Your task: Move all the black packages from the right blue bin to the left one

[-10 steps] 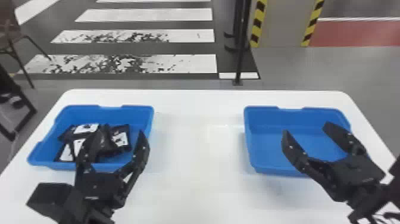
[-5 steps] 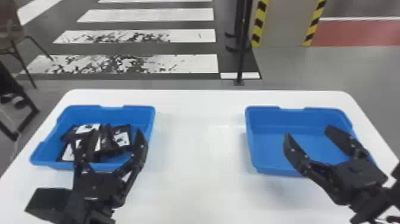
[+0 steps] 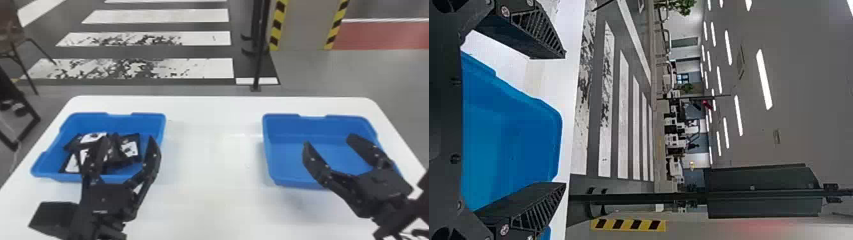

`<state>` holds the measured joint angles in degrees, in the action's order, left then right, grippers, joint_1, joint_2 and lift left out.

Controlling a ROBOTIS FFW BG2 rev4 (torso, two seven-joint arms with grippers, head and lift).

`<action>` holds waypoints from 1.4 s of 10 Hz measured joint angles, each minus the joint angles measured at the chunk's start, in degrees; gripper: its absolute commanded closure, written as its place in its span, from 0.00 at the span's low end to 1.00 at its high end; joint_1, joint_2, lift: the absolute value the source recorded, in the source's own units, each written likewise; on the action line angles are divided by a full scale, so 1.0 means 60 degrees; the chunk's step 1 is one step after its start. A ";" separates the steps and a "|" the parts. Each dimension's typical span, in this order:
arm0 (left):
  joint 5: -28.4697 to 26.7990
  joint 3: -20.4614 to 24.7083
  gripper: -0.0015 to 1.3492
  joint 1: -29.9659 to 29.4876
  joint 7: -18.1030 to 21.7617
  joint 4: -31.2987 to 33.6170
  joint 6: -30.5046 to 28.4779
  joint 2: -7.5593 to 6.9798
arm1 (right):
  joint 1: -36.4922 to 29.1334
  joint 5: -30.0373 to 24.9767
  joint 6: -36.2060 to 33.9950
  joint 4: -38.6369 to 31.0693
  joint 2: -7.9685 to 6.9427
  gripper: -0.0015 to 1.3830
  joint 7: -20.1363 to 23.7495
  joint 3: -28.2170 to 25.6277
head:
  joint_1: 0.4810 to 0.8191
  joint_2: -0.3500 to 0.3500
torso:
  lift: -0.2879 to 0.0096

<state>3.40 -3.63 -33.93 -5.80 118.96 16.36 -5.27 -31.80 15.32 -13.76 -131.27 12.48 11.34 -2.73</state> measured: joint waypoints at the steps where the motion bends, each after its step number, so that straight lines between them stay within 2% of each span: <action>1: 0.0007 -0.0004 0.18 0.0006 0.0000 -0.0009 0.0012 -0.0007 | 0.0015 0.0020 0.0010 0.0037 0.0000 0.09 0.0000 0.0003 | 0.63 0.55 | 0.37; 14: 0.0173 -0.0050 0.18 -0.0009 -0.0044 -0.0012 0.0495 -0.0052 | -0.0003 0.0038 0.1062 0.0258 0.0000 0.09 -0.0003 0.0037 | 0.63 0.55 | 0.37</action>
<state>4.44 -3.93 -33.99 -6.06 118.89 19.34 -5.59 -31.82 15.54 -7.39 -129.73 12.48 11.32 -2.51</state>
